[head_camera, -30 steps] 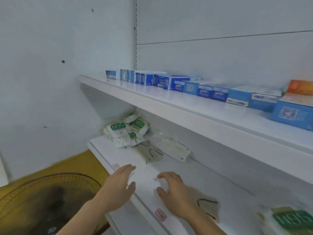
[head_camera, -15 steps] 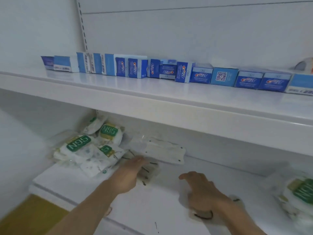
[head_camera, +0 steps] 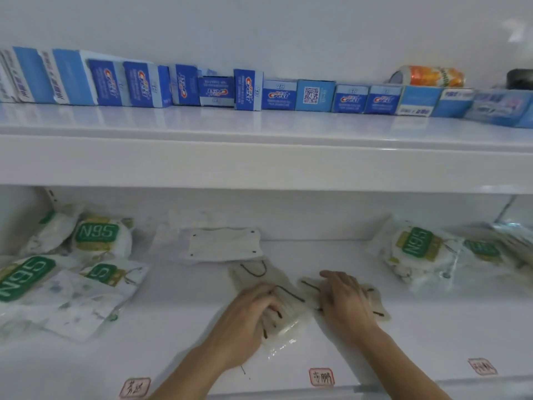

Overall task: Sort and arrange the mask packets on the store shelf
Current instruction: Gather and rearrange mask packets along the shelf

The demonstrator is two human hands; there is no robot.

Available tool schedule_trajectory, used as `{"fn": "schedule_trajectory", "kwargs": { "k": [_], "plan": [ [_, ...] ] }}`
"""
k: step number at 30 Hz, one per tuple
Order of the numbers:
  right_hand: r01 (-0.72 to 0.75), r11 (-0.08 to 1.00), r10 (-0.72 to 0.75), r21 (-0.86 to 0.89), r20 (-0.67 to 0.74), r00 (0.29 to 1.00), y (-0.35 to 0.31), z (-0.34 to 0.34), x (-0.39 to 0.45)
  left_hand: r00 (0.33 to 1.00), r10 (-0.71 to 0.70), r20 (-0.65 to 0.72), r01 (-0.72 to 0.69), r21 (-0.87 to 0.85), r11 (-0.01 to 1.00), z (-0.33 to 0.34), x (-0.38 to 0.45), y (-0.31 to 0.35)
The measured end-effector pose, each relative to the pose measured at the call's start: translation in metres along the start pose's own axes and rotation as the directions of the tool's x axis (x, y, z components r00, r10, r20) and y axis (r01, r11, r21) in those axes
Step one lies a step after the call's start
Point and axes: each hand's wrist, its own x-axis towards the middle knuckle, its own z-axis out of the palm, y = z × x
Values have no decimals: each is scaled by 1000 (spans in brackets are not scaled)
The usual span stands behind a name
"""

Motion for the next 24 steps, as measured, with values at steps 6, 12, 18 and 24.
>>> {"fn": "schedule_trajectory", "kwargs": {
  "k": [6, 12, 18, 24],
  "plan": [
    [-139, 970, 182, -200, 219, 958, -15, -19, 17, 826, -354, -439, 452, 142, 881, 1, -5, -16],
    [-279, 935, 289, 220, -14, 957, -8, -49, 40, 948, -286, -142, 319, 369, 873, 2, -5, -8],
    [-247, 816, 126, 523, 257, 958, -47, -31, 37, 958, -277, -74, 284, 365, 887, 0, -3, -8],
    [-211, 893, 180, 396, 114, 977, -58, -27, 33, 953, -295, -70, 300, 353, 886, 0, -3, -5]
  ]
}}
